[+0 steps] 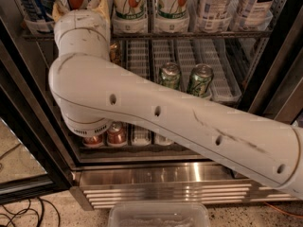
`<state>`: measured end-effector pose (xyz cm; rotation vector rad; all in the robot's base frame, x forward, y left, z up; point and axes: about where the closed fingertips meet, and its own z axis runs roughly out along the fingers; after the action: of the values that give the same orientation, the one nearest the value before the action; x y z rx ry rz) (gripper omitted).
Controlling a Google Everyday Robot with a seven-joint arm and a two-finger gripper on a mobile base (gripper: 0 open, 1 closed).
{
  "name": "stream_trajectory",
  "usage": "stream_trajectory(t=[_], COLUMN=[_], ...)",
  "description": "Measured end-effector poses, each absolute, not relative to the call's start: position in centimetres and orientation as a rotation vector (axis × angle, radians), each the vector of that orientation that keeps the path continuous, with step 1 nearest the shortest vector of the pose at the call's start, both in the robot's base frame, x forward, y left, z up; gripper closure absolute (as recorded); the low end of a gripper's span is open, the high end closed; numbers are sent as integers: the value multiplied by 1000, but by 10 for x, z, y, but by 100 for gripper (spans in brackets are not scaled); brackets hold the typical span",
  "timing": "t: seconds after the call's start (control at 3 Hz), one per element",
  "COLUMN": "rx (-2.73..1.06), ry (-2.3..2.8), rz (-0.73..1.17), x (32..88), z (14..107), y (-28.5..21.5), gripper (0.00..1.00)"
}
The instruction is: Pick pepsi can from top shelf of fridge
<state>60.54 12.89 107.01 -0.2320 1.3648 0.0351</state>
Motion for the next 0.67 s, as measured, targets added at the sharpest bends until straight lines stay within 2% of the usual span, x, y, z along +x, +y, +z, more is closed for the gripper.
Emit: stream_trajectory(t=[0.67], rx=[-215], ry=[1367], rz=[8], x=[622], z=[1070], y=[125], gripper=[36])
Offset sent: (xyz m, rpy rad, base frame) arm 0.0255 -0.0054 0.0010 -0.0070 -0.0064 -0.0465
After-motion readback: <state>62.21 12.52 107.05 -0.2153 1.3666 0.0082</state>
